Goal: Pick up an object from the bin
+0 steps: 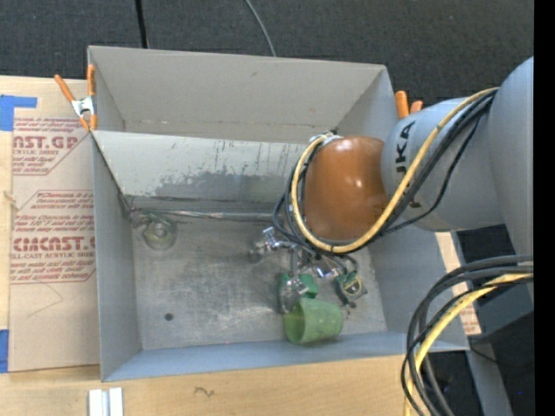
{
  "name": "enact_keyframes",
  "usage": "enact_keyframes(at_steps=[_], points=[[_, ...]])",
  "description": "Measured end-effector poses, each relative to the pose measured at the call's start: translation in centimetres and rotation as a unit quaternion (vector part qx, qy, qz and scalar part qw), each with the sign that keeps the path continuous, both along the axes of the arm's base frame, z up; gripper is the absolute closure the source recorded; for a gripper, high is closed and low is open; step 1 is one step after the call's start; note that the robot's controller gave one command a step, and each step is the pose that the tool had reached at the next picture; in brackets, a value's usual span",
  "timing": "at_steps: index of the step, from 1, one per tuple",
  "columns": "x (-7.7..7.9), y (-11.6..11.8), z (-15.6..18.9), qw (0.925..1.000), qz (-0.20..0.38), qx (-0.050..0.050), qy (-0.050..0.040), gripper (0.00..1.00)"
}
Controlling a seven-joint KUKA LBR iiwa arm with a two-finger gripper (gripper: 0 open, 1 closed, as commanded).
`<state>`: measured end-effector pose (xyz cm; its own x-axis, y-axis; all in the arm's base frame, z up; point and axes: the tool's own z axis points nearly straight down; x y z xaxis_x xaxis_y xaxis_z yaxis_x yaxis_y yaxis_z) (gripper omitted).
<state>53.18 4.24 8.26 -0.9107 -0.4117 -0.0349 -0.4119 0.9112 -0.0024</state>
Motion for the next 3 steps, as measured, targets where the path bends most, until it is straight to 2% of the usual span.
enact_keyframes(at_steps=[1,2,3], points=[[-1.5,-5.2,0.3,0.9993,0.031,-0.003,-0.0183,0.0],[-2.7,-5.6,-0.4,0.9996,0.028,-0.005,0.0014,1.0],[-2.9,-4.8,17.4,0.9929,0.118,-0.008,0.0101,1.0]])
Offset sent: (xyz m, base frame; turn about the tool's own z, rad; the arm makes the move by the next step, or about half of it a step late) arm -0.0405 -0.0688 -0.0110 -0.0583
